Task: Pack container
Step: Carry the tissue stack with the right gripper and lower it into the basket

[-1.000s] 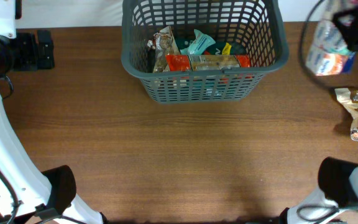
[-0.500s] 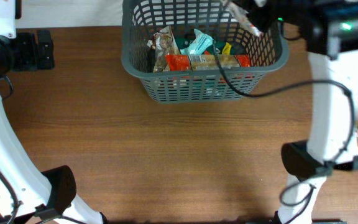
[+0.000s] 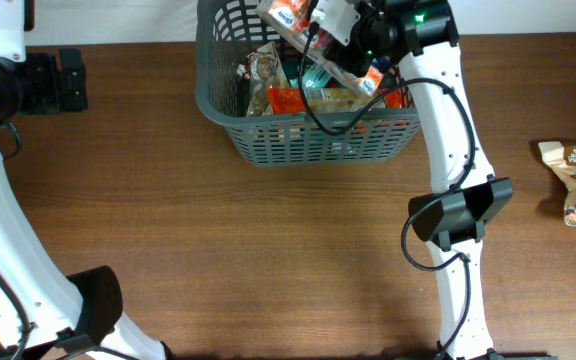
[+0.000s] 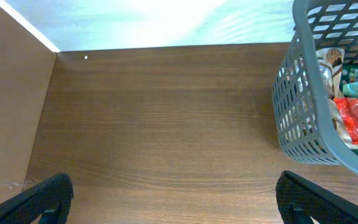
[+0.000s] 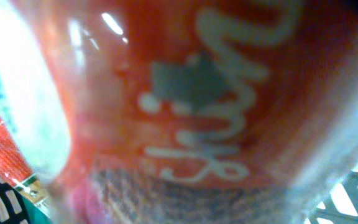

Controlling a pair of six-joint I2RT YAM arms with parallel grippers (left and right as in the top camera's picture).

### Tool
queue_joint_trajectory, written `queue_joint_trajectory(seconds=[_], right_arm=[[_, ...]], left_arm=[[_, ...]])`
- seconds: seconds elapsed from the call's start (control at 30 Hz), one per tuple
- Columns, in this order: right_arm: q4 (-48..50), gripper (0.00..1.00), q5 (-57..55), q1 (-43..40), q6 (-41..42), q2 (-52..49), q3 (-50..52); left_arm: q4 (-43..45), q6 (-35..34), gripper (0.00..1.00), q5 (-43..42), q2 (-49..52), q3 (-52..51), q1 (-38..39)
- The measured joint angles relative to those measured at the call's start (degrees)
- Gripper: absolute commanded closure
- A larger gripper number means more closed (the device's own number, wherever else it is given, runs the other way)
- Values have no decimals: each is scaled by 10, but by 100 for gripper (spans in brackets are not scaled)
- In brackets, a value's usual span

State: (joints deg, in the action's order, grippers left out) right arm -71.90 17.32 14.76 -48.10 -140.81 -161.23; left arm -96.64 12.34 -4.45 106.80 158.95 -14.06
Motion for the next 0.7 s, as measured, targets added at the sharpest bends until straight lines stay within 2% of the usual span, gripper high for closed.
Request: queue_joint_trajectory(seconds=[0.03, 0.07, 0.17, 0.2, 0.23, 0.37, 0.4, 0.53, 0.7], right_arm=[[0, 41, -2, 1, 9, 0, 0], [0, 37, -7, 1, 25, 0, 0], [-19, 33, -17, 1, 77, 1, 0], [-30, 30, -19, 1, 94, 2, 0], [-39, 22, -21, 1, 117, 8, 0], [-48, 22, -26, 1, 157, 56, 0], [-48, 25, -26, 1, 167, 76, 0], [-50, 25, -42, -1, 209, 180, -1], [-80, 29, -169, -39, 257, 304, -3]], left_arm=[[0, 0, 1, 0, 0, 0, 0], [0, 0, 1, 0, 0, 0, 0], [0, 0, 1, 0, 0, 0, 0], [0, 0, 1, 0, 0, 0, 0], [0, 0, 1, 0, 0, 0, 0], [0, 0, 1, 0, 0, 0, 0], [0, 0, 1, 0, 0, 0, 0], [0, 0, 1, 0, 0, 0, 0], [0, 0, 1, 0, 0, 0, 0]])
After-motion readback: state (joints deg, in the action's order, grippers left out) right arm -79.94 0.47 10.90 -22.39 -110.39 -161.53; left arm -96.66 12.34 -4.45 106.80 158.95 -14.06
